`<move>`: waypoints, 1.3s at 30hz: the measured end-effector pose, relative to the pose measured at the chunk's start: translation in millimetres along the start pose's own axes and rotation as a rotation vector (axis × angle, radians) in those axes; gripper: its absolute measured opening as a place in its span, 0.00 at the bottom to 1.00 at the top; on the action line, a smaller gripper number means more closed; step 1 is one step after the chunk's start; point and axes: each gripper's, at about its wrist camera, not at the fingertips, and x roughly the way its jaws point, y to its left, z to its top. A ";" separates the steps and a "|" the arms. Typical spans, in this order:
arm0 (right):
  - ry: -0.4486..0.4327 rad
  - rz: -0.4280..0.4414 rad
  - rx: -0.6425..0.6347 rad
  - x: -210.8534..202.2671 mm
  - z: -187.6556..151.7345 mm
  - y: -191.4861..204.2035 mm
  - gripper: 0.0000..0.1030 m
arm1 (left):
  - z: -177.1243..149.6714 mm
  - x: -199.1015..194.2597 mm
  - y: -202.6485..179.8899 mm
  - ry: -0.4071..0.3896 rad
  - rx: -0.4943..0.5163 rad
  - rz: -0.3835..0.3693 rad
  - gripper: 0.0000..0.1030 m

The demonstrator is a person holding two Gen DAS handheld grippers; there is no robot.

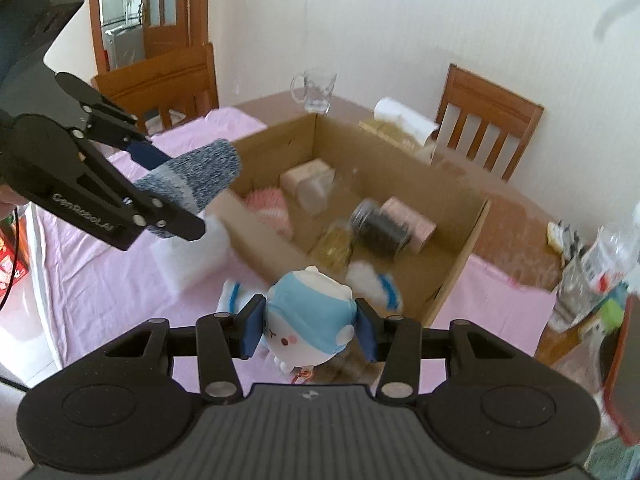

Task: Organize objects
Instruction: 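Carry the figurine and sock over the box and open both tools, then return both tools to the table toward the white bottle and cookie jar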

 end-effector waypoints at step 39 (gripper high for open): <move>0.044 -0.217 0.214 31.1 -1.8 -14.1 1.00 | 35.0 36.7 30.1 -0.094 -0.023 0.116 0.96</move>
